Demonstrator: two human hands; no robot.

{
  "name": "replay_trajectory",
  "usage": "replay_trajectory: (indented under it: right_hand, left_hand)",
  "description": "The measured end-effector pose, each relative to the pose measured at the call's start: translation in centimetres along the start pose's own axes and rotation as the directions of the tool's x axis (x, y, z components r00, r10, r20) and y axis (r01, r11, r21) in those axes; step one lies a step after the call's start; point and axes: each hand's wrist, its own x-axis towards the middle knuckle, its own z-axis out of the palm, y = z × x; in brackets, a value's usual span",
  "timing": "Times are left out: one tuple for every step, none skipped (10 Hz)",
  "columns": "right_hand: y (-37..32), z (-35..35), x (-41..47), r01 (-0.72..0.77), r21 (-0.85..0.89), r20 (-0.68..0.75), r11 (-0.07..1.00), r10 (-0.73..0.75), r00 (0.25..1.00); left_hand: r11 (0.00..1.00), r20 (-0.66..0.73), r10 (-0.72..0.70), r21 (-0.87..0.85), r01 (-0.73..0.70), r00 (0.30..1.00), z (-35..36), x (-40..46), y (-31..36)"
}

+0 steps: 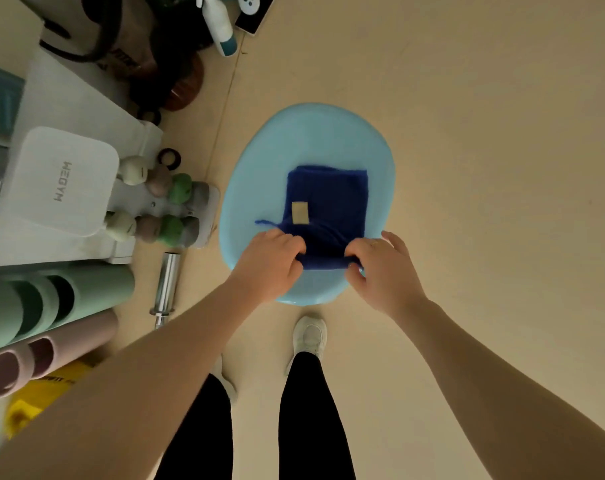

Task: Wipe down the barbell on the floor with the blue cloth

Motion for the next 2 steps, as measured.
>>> replay_trajectory:
  right_hand:
    - [-1.0,-2.4,1.4,-0.182,0.266,0.023,0.946,0.183,0.983]
    - [-1.4,-2.7,2.9,-0.264,0.377,-0.062,0.888,0.309,0.949]
  left_hand:
    - [0.979,-0.086,-0.124,-0.172,0.107,0.989,-3.2,0.8,-0.1]
    - [0.942,-0.137,-0.249,-0.263,0.207,0.959,-3.7,2.0,0.0]
